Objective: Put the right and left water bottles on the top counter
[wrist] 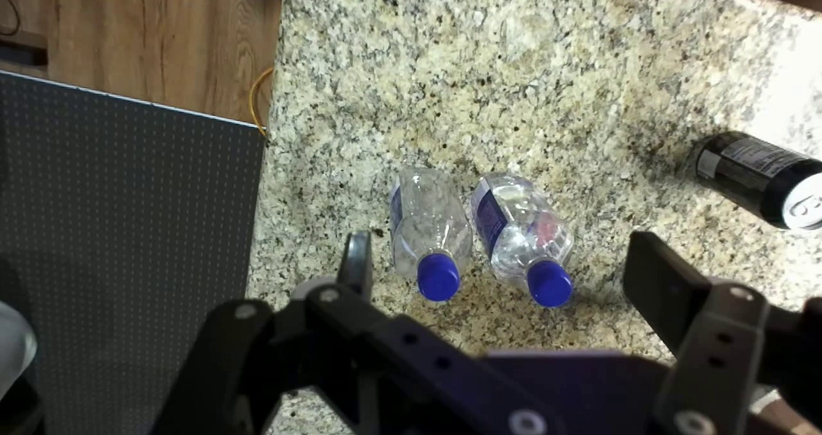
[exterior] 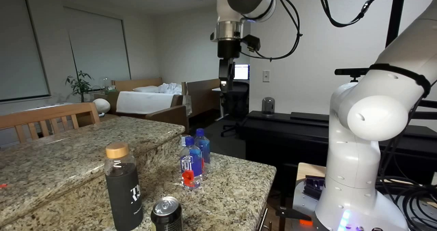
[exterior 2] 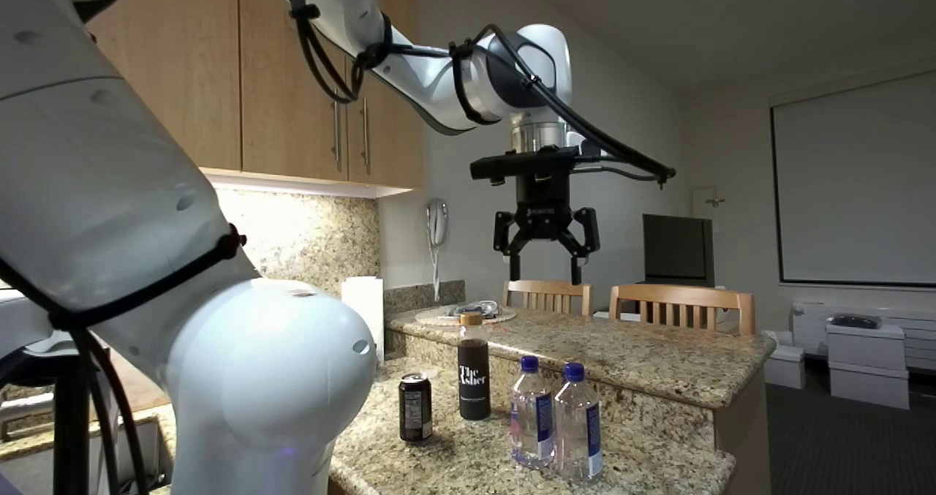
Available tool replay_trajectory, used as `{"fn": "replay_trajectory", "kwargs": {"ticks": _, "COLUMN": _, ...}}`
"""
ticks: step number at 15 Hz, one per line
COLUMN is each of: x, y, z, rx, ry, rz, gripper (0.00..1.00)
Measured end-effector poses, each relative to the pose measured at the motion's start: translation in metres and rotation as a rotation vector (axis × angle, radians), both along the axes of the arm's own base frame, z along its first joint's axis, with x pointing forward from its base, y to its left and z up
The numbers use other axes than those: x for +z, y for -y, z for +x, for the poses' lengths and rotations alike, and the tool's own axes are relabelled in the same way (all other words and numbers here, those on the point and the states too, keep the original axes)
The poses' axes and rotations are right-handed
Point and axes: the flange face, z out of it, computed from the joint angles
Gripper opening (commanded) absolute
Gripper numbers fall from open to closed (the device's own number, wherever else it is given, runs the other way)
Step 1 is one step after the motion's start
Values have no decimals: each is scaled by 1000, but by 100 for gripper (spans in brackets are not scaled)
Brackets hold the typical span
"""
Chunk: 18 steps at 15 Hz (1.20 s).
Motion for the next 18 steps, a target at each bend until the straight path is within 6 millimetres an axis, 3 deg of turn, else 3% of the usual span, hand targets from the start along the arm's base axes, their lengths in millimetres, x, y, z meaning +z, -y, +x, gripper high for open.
{"fn": "replay_trajectory", "kwargs": {"ticks": 7, "x": -42, "y": -5, "z": 34, "rx": -12, "ry": -24, "rz": 26, "gripper": 100}}
{"fn": "replay_trajectory", "kwargs": {"ticks": 18, "x": -91, "y": -18, "z": 67, "rx": -3, "ry": -47, "rz": 16, "gripper": 100}}
